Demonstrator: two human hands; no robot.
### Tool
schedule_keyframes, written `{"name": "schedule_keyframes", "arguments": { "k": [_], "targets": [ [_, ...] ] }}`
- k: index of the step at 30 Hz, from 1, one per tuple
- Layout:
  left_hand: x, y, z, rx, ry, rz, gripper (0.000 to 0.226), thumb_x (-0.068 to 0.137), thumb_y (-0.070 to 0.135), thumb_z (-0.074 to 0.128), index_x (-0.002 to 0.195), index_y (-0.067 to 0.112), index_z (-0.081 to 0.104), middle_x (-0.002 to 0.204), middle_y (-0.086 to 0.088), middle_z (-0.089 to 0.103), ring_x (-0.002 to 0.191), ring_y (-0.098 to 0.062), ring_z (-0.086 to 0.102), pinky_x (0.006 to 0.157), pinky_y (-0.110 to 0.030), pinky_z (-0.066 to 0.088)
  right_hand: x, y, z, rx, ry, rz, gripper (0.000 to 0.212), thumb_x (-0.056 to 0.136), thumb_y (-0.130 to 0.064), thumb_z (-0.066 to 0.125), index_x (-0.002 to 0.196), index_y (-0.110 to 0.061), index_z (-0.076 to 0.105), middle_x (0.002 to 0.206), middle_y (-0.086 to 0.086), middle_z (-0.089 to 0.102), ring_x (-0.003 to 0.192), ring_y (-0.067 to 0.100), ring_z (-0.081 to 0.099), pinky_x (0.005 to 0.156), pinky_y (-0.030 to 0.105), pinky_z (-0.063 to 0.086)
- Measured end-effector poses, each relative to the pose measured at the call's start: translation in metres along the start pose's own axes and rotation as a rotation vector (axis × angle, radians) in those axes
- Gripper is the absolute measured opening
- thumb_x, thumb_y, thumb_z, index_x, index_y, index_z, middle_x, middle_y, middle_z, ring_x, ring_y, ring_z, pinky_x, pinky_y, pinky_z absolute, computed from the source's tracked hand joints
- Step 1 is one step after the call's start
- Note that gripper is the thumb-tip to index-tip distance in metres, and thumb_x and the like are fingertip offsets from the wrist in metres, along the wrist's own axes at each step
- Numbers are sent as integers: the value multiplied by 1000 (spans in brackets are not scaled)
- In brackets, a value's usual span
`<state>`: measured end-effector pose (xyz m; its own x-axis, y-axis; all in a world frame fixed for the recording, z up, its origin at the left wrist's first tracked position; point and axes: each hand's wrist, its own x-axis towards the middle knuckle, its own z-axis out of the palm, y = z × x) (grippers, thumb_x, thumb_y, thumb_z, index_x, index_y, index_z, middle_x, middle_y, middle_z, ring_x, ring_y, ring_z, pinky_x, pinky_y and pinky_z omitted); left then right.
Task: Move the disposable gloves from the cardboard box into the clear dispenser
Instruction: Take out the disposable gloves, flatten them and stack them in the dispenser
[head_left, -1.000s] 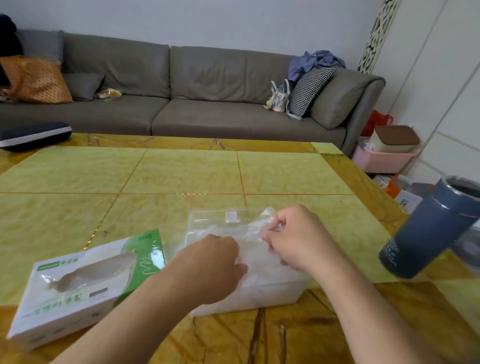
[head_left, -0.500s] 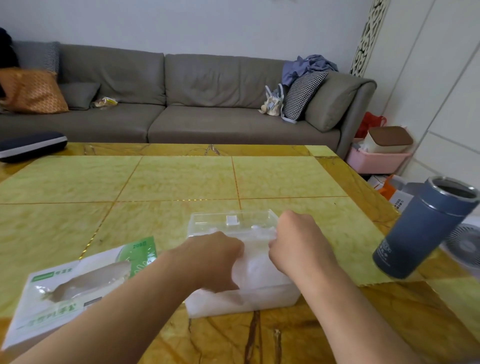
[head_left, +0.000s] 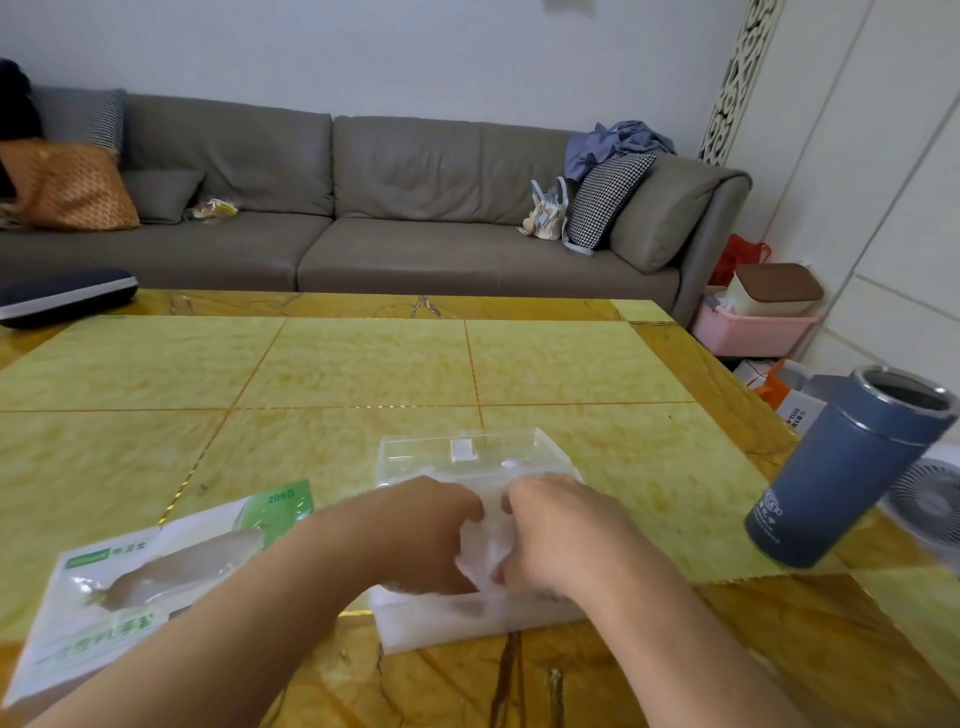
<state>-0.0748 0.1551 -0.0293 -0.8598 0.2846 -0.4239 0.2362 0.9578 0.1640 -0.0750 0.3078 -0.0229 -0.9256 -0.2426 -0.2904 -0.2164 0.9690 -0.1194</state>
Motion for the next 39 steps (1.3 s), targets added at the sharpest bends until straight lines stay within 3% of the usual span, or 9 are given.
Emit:
{"name": "schedule_keyframes", "arguments": {
  "k": [5, 8, 12, 15, 20, 26, 30, 32, 39],
  "targets": [
    [-6, 15, -6, 141, -33, -134, 42, 90, 18, 75, 129, 16, 59, 113, 1, 66, 94, -20, 65, 68, -27, 53, 22, -1, 3, -78, -199, 69, 27, 81, -34, 82, 84, -21, 59, 92, 0, 56, 64, 15, 50, 57, 29, 39],
    [-3, 27, -2, 208, -98, -171, 40, 96, 8, 64, 134, 12, 55, 119, -4, 63, 106, -24, 64, 80, -30, 50, 40, -2, 10, -112, -323, 87, 34, 84, -43, 80, 103, -22, 63, 121, 3, 55, 70, 17, 49, 75, 32, 48],
    [3, 24, -1, 266, -126, -164, 64, 98, 8, 61, 154, 10, 31, 135, -8, 59, 120, -29, 62, 84, -33, 48, 53, -2, 15, -120, -417, 70, 36, 88, -42, 76, 117, -22, 71, 113, 2, 69, 81, 23, 65, 73, 33, 54],
    [2, 14, -1, 275, -116, -145, 70, 97, 7, 62, 156, 12, 24, 136, -9, 58, 121, -30, 60, 82, -33, 46, 58, -5, 16, -71, -490, 69, 40, 89, -41, 75, 123, -19, 71, 118, 4, 70, 103, 31, 69, 97, 43, 57],
    [-7, -4, -4, 178, -88, -86, 54, 93, 12, 64, 143, 24, 46, 123, 1, 61, 99, -20, 59, 76, -31, 50, 52, -12, 13, -83, -466, 63, 26, 95, -33, 71, 85, -12, 62, 87, 3, 61, 91, 27, 63, 86, 38, 53],
    [-20, 15, -3, 181, 180, -71, 36, 90, 3, 66, 123, 18, 61, 117, -2, 58, 103, -21, 63, 84, -33, 56, 53, -16, 19, -12, -481, 34, 19, 92, -27, 63, 96, -11, 71, 93, 4, 68, 86, 27, 65, 86, 37, 52],
    [-14, 27, 2, 97, 83, -167, 23, 92, -2, 53, 78, 16, 49, 80, 0, 51, 65, -14, 50, 57, -26, 41, 47, -16, 15, -35, -440, 57, 19, 97, -35, 58, 98, -17, 65, 89, 3, 57, 81, 25, 51, 77, 36, 44],
    [-5, 22, 3, 99, -9, -213, 26, 95, 3, 53, 74, 17, 46, 73, 1, 48, 61, -12, 45, 58, -25, 39, 45, -14, 14, -65, -448, 86, 22, 99, -37, 64, 102, -15, 63, 88, 3, 56, 84, 25, 52, 78, 35, 44],
    [0, 21, 3, 42, -137, -203, 30, 104, 7, 44, 126, 6, 64, 89, -2, 52, 93, -21, 52, 80, -31, 42, 33, -10, 7, -96, -385, 53, 35, 98, -27, 66, 130, -13, 65, 104, 5, 62, 94, 28, 59, 92, 40, 54]
  ]
}}
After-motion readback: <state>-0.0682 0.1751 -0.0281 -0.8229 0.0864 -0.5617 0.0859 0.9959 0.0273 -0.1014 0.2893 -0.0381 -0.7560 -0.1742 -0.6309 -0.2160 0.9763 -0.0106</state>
